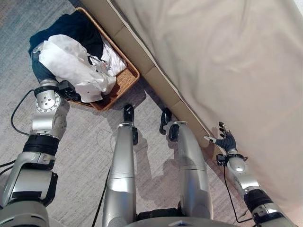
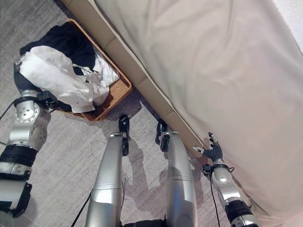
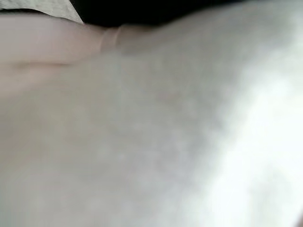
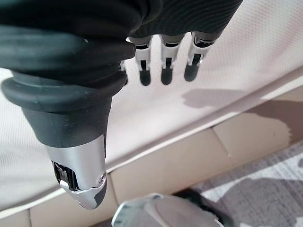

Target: Pick up clothes into the bucket

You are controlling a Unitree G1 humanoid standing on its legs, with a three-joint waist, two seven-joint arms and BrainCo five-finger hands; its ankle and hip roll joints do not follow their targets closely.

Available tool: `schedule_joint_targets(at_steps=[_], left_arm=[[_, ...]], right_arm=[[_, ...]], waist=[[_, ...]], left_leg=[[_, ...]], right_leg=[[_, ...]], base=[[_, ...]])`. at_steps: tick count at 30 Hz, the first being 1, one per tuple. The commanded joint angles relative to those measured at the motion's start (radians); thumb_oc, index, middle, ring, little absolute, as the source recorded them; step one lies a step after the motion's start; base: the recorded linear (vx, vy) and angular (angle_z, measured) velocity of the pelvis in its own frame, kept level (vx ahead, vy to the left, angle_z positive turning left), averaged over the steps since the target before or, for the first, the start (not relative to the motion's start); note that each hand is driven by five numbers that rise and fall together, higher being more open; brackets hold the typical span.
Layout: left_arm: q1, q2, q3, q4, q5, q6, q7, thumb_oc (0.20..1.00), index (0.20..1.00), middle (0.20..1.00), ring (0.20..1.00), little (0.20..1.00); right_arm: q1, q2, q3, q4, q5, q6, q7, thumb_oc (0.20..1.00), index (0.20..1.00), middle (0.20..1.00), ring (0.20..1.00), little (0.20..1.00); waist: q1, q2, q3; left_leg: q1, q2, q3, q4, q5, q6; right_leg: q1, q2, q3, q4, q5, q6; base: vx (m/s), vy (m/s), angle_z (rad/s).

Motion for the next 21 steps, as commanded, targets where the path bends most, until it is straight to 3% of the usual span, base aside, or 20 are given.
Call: schedule_joint_targets(at_steps=[1, 13, 17, 21], left_arm=[[-0.052, 0.03, -0.003, 0.011, 0.077, -0.027, 0.023, 1.0, 1.0, 1.0, 1.0, 1.0], [0.028, 0.006, 0.022, 0.05, 0.157, 0.007, 0.038, 1.0, 1.0, 1.0, 1.0, 1.0], [0.122, -0.06, 0.053, 0.051, 0.202, 0.017, 0.038, 1.0, 1.0, 1.0, 1.0, 1.0], [0.272, -0.187, 0.097, 0.024, 0.219, 0.011, 0.022, 1.0, 1.0, 1.0, 1.0, 1.0]], right_arm=[[0.048, -0.017, 0.01, -0.035, 0.03, -0.041, -0.027, 1.0, 1.0, 1.0, 1.0, 1.0], [0.03, -0.015, 0.012, 0.015, 0.01, -0.029, -0.037, 1.0, 1.0, 1.0, 1.0, 1.0], [0.016, -0.009, 0.015, 0.047, 0.005, -0.018, -0.04, 1.0, 1.0, 1.0, 1.0, 1.0], [0.001, 0.0, 0.002, 0.087, -0.003, -0.005, -0.045, 1.0, 1.0, 1.0, 1.0, 1.0]], waist=[[0.002, 0.003, -0.022], [0.004, 0.017, -0.022], [0.013, 0.03, -0.022], [0.027, 0.051, -0.022]], left_leg=[[0.06, -0.014, -0.029, -0.036, -0.038, 0.022], [0.114, -0.008, -0.02, -0.1, -0.022, 0.019], [0.189, -0.006, -0.007, -0.162, -0.006, 0.018], [0.322, -0.004, 0.003, -0.284, 0.029, 0.008]], right_leg=[[0.08, -0.06, 0.016, -0.065, 0.01, 0.065], [0.123, -0.054, 0.012, -0.122, 0.028, 0.069], [0.184, -0.049, 0.015, -0.175, 0.045, 0.073], [0.304, -0.038, 0.016, -0.291, 0.085, 0.08]], base=[[0.0, 0.0, 0.0], [0.0, 0.0, 0.0], [0.0, 0.001, -0.01], [0.0, 0.005, -0.05]])
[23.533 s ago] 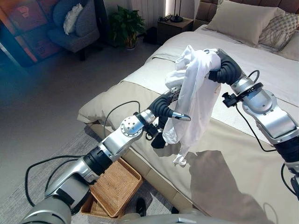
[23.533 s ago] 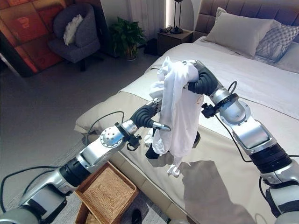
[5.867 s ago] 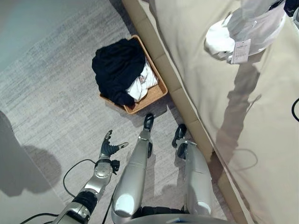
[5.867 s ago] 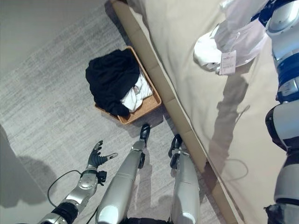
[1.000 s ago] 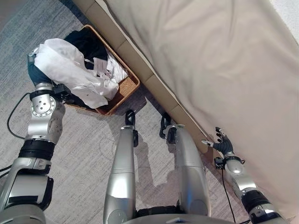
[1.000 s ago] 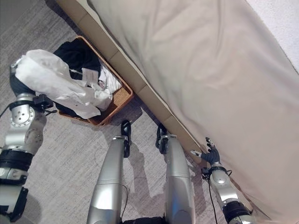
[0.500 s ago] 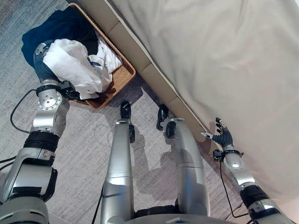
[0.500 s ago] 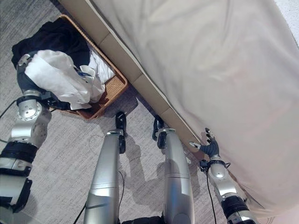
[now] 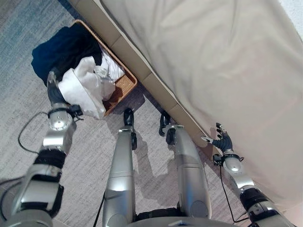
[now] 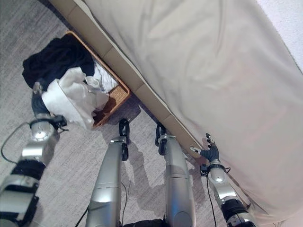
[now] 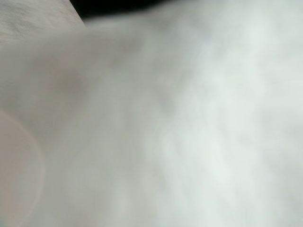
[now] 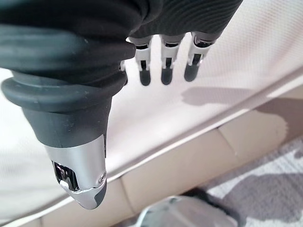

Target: Pick up clothes into the bucket

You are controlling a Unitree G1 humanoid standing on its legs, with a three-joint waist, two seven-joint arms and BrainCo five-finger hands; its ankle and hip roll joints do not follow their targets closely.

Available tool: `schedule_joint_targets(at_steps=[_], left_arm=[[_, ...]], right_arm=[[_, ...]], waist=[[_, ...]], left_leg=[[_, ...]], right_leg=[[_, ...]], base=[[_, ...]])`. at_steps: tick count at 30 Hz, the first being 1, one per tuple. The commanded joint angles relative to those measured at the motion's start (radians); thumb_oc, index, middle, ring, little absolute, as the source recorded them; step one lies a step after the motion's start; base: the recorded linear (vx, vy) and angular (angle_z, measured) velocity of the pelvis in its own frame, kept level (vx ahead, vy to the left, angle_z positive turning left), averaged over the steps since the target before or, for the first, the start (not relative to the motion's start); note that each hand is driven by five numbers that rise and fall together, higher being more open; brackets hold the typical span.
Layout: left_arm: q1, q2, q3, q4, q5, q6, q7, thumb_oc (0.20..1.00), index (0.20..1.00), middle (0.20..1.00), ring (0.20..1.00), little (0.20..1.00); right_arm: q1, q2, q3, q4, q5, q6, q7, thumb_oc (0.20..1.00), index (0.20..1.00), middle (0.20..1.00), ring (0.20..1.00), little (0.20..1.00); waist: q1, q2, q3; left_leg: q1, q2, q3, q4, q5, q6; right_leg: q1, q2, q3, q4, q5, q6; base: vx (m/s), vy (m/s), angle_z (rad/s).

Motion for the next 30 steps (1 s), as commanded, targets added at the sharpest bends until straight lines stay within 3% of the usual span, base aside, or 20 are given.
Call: schedule_joint_targets(at_steps=[1, 5, 6, 11, 16, 25, 30], left_arm=[[0.066, -0.062, 0.037, -0.012, 0.036, -0.034, -0.011, 1.0, 1.0, 1.0, 1.0, 1.0], [0.134, -0.164, 0.048, 0.089, 0.065, -0.02, -0.039, 1.0, 1.0, 1.0, 1.0, 1.0], [0.146, -0.18, 0.045, 0.11, 0.077, -0.019, -0.046, 1.0, 1.0, 1.0, 1.0, 1.0], [0.231, -0.247, 0.046, 0.118, 0.096, -0.018, -0.079, 1.0, 1.0, 1.0, 1.0, 1.0], [0.332, -0.295, 0.077, 0.07, 0.062, -0.036, -0.126, 1.0, 1.0, 1.0, 1.0, 1.0], [0.305, -0.305, 0.181, -0.089, -0.123, -0.087, -0.132, 1.0, 1.0, 1.0, 1.0, 1.0], [0.226, -0.212, 0.192, -0.107, -0.04, -0.084, -0.074, 1.0, 1.0, 1.0, 1.0, 1.0]], right_arm=[[0.018, -0.043, -0.029, 0.009, -0.003, 0.002, -0.025, 1.0, 1.0, 1.0, 1.0, 1.0], [0.011, -0.031, -0.044, 0.063, -0.012, 0.011, -0.031, 1.0, 1.0, 1.0, 1.0, 1.0], [0.008, -0.028, -0.05, 0.07, -0.016, 0.014, -0.031, 1.0, 1.0, 1.0, 1.0, 1.0], [0.031, -0.021, -0.075, 0.099, -0.037, 0.029, -0.026, 1.0, 1.0, 1.0, 1.0, 1.0], [0.099, 0.007, -0.112, 0.142, -0.064, 0.047, -0.018, 1.0, 1.0, 1.0, 1.0, 1.0], [0.216, 0.026, -0.143, 0.169, -0.103, 0.065, 0.016, 1.0, 1.0, 1.0, 1.0, 1.0], [0.277, 0.015, -0.137, 0.182, -0.122, 0.079, 0.039, 1.0, 1.0, 1.0, 1.0, 1.0]], waist=[[0.023, 0.056, -0.02], [0.026, 0.069, -0.02], [0.024, 0.073, -0.02], [0.023, 0.083, -0.035], [0.021, 0.096, -0.138], [-0.006, 0.1, -0.261], [-0.032, 0.094, -0.318]], left_leg=[[0.136, -0.01, -0.027, -0.1, -0.002, -0.001], [0.284, -0.006, -0.023, -0.209, 0.028, -0.008], [0.307, -0.006, -0.017, -0.25, 0.071, -0.007], [0.488, 0.002, -0.016, -0.378, 0.104, -0.02], [0.671, 0.023, -0.001, -0.526, 0.135, -0.035], [0.814, 0.039, 0.026, -0.58, 0.118, -0.037], [0.869, 0.056, 0.054, -0.612, 0.11, -0.042]], right_leg=[[0.148, -0.044, 0.003, -0.135, 0.053, 0.064], [0.291, -0.036, -0.002, -0.235, 0.084, 0.069], [0.316, -0.034, -0.012, -0.274, 0.124, 0.063], [0.495, -0.019, -0.024, -0.4, 0.159, 0.073], [0.675, 0.008, -0.039, -0.549, 0.189, 0.086], [0.805, 0.043, -0.016, -0.611, 0.174, 0.081], [0.857, 0.054, -0.002, -0.658, 0.18, 0.084]], base=[[0.02, -0.006, -0.05], [0.01, 0.004, -0.1], [-0.03, 0.005, -0.09], [0.08, -0.025, 0.0], [0.12, -0.042, -0.04], [0.11, -0.016, -0.08], [0.09, -0.021, -0.17]])
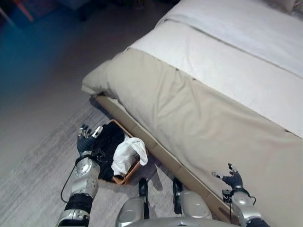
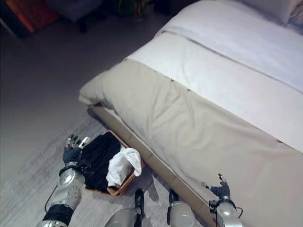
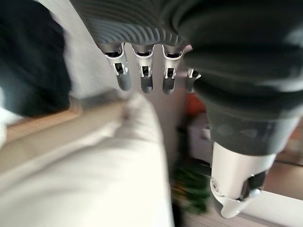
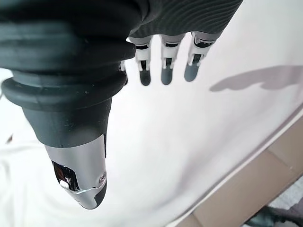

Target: Pick up clothes into the bucket

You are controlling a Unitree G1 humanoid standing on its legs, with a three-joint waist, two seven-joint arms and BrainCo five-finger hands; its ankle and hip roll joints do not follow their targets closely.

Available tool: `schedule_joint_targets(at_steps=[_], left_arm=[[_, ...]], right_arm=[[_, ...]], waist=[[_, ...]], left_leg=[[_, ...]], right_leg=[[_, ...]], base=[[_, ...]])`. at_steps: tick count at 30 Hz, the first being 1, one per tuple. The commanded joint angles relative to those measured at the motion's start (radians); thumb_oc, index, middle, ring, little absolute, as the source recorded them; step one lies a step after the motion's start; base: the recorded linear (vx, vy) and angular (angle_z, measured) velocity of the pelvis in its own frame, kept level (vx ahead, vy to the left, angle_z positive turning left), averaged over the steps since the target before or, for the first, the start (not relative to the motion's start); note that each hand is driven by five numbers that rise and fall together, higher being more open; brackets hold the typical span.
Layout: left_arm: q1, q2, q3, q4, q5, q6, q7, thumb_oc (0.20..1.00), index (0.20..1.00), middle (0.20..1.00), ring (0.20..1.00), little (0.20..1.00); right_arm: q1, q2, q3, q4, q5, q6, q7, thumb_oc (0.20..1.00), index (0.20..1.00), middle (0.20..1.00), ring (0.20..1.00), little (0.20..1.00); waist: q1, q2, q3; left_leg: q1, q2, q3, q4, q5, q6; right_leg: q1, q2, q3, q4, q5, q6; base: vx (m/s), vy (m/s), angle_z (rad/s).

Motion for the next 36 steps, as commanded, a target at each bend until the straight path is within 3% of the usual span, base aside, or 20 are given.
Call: schedule_joint_targets(at_steps=[1, 5, 10, 13, 19, 23, 30, 36], left_arm=[[-0.072, 0.079, 0.031, 0.0, 0.072, -0.053, 0.049, 1.0, 1.0, 1.0, 1.0, 1.0], [-0.096, 0.133, 0.042, 0.062, 0.212, -0.007, 0.141, 1.0, 1.0, 1.0, 1.0, 1.0], [-0.042, 0.108, 0.079, 0.107, 0.281, 0.041, 0.182, 1.0, 1.0, 1.0, 1.0, 1.0], [-0.001, 0.082, 0.088, 0.123, 0.256, 0.039, 0.156, 1.0, 1.0, 1.0, 1.0, 1.0], [0.146, -0.033, 0.033, 0.192, 0.18, 0.053, -0.013, 1.0, 1.0, 1.0, 1.0, 1.0], [0.194, -0.057, -0.003, 0.252, 0.189, 0.075, -0.095, 1.0, 1.0, 1.0, 1.0, 1.0], [0.223, -0.108, -0.044, 0.555, 0.326, 0.128, -0.182, 1.0, 1.0, 1.0, 1.0, 1.0], [0.225, -0.127, -0.114, 0.672, 0.481, 0.154, -0.223, 1.0, 1.0, 1.0, 1.0, 1.0]], right_arm=[[0.028, -0.037, 0.001, -0.022, -0.023, 0.011, 0.011, 1.0, 1.0, 1.0, 1.0, 1.0], [0.052, -0.033, 0.001, -0.009, -0.02, 0.011, 0.014, 1.0, 1.0, 1.0, 1.0, 1.0], [0.075, -0.015, -0.014, -0.009, -0.015, 0.025, 0.009, 1.0, 1.0, 1.0, 1.0, 1.0], [0.078, -0.013, -0.02, -0.008, -0.011, 0.029, 0.01, 1.0, 1.0, 1.0, 1.0, 1.0], [0.049, 0.008, -0.042, -0.003, 0.078, 0.017, 0.044, 1.0, 1.0, 1.0, 1.0, 1.0], [0.044, 0.021, -0.058, 0.027, 0.156, 0.0, 0.087, 1.0, 1.0, 1.0, 1.0, 1.0], [0.01, 0.047, -0.044, 0.181, 0.198, 0.004, 0.161, 1.0, 1.0, 1.0, 1.0, 1.0], [-0.006, 0.061, -0.003, 0.276, 0.144, 0.03, 0.192, 1.0, 1.0, 1.0, 1.0, 1.0]], waist=[[-0.026, -0.031, -0.015], [-0.04, -0.038, -0.05], [-0.041, -0.042, -0.081], [-0.037, -0.041, -0.09], [-0.019, -0.035, -0.109], [-0.012, -0.03, -0.118], [0.008, -0.028, -0.133], [0.019, -0.032, -0.139]], left_leg=[[-0.028, -0.011, -0.023, 0.045, -0.032, -0.022], [0.001, 0.002, 0.004, 0.023, -0.033, -0.023], [0.045, 0.008, 0.024, -0.008, -0.03, -0.026], [0.06, 0.008, 0.026, -0.017, -0.029, -0.027], [0.074, 0.001, 0.017, -0.008, -0.034, -0.025], [0.075, -0.001, 0.017, 0.012, -0.043, -0.023], [0.082, -0.003, 0.008, 0.052, -0.057, -0.027], [0.098, 0.002, 0.001, 0.056, -0.058, -0.03]], right_leg=[[0.021, -0.047, -0.018, -0.035, 0.048, 0.042], [0.051, -0.038, -0.004, -0.08, 0.062, 0.046], [0.099, -0.03, 0.001, -0.125, 0.07, 0.049], [0.116, -0.028, 0.0, -0.134, 0.07, 0.05], [0.143, -0.029, -0.003, -0.133, 0.064, 0.048], [0.151, -0.03, -0.007, -0.125, 0.056, 0.045], [0.177, -0.03, -0.022, -0.107, 0.036, 0.033], [0.203, -0.026, -0.043, -0.111, 0.026, 0.026]], base=[[0.09, -0.021, -0.16], [0.07, -0.025, -0.2], [0.06, -0.017, -0.15], [0.02, -0.016, -0.05], [0.0, -0.01, -0.01], [-0.02, -0.005, 0.02], [0.0, -0.009, 0.04], [0.0, -0.029, 0.12]])
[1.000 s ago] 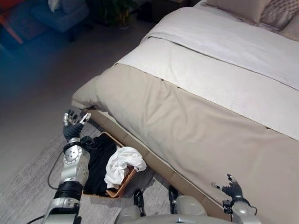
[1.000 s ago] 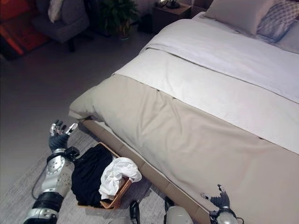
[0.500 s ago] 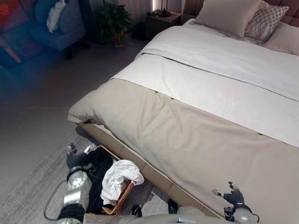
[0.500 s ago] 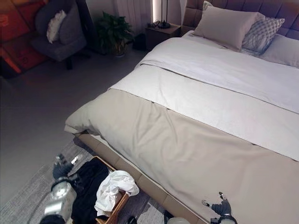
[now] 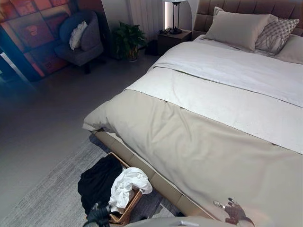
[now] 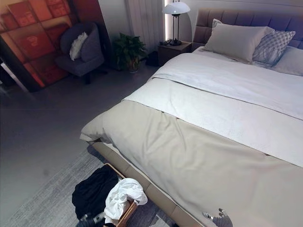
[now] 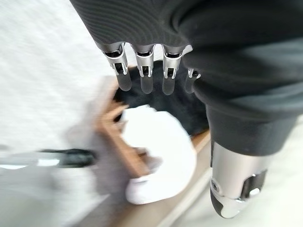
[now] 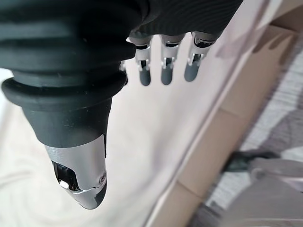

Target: Pick up clothes into the bucket

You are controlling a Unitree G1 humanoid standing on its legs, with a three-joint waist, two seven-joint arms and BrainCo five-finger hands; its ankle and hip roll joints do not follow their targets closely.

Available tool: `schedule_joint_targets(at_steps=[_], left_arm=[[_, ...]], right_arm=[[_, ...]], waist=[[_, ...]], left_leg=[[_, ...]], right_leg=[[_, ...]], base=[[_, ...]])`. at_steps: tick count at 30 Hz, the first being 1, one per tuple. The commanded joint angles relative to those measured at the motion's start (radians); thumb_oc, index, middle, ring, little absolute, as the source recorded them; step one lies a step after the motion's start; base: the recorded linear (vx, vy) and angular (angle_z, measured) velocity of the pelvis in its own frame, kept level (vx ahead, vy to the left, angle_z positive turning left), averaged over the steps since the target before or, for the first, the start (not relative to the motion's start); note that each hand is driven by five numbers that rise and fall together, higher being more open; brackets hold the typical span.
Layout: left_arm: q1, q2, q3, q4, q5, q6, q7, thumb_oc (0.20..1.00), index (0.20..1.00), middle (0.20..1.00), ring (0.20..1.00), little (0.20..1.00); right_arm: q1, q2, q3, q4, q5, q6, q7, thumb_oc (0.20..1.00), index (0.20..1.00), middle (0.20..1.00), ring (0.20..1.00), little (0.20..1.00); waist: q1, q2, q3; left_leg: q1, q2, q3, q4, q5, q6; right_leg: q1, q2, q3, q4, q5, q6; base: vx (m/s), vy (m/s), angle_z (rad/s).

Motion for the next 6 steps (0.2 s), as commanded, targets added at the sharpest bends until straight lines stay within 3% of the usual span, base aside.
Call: schedule_joint_targets(at_steps=[1, 6], left_arm=[[-0.064, 0.026, -0.01, 0.031, 0.105, -0.008, -0.025, 1.0, 1.0, 1.0, 1.0, 1.0], [-0.066, 0.003, -0.016, 0.031, 0.078, -0.001, -0.023, 1.0, 1.0, 1.0, 1.0, 1.0]], right_arm=[[-0.054, 0.015, 0.025, 0.031, -0.022, -0.003, 0.018, 1.0, 1.0, 1.0, 1.0, 1.0], [-0.066, 0.033, 0.055, 0.051, -0.047, 0.007, 0.022, 1.0, 1.0, 1.0, 1.0, 1.0]], waist=[[0.012, -0.069, -0.012], [0.021, -0.074, -0.013]], left_leg=[[-0.046, -0.03, -0.022, 0.102, -0.043, -0.004], [-0.039, -0.027, -0.033, 0.1, -0.044, -0.005]], right_leg=[[-0.003, -0.069, -0.053, 0.089, -0.053, 0.056], [0.01, -0.065, -0.069, 0.091, -0.062, 0.052]], base=[[0.0, -0.025, 0.11], [0.0, -0.021, 0.06]])
